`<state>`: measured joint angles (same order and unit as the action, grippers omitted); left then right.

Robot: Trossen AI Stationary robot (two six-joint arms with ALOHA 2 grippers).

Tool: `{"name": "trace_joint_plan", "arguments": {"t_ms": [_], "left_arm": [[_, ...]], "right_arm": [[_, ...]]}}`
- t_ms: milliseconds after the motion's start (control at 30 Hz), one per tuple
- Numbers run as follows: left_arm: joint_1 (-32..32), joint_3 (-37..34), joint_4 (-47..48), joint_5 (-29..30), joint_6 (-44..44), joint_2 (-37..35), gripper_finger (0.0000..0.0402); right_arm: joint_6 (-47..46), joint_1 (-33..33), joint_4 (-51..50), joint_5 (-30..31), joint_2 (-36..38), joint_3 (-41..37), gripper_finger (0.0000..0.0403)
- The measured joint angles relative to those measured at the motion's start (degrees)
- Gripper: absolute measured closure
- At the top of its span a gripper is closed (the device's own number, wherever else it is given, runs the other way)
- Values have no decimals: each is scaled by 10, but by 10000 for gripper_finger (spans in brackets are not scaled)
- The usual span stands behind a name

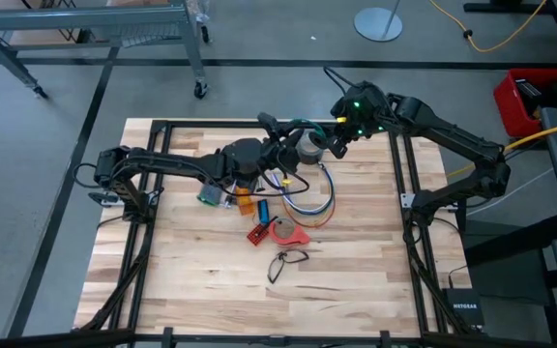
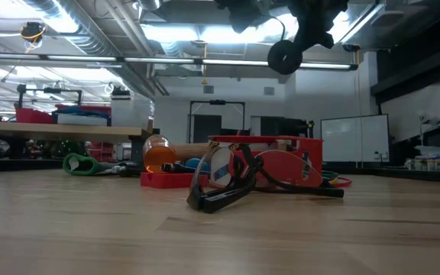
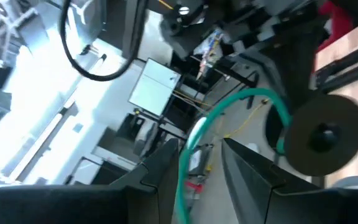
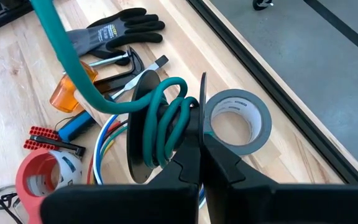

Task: Coil cords
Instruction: Coil the green wire on the spool

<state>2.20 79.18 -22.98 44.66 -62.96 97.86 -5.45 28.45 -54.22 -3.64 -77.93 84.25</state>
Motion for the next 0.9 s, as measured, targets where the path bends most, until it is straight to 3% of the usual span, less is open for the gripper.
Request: {"name": "trace_joint_plan", "arguments": {"t_ms": [633,767,900], "left_arm": [[43,0,-3,2,-10,0,289],[42,0,-4,2,-9,0,319],[40,0,2,1,-5,0,374]], "right_arm": [[0,0,0,0,0,0,398],[0,0,0,0,0,0,398],[6,0,0,0,0,0,398]]}}
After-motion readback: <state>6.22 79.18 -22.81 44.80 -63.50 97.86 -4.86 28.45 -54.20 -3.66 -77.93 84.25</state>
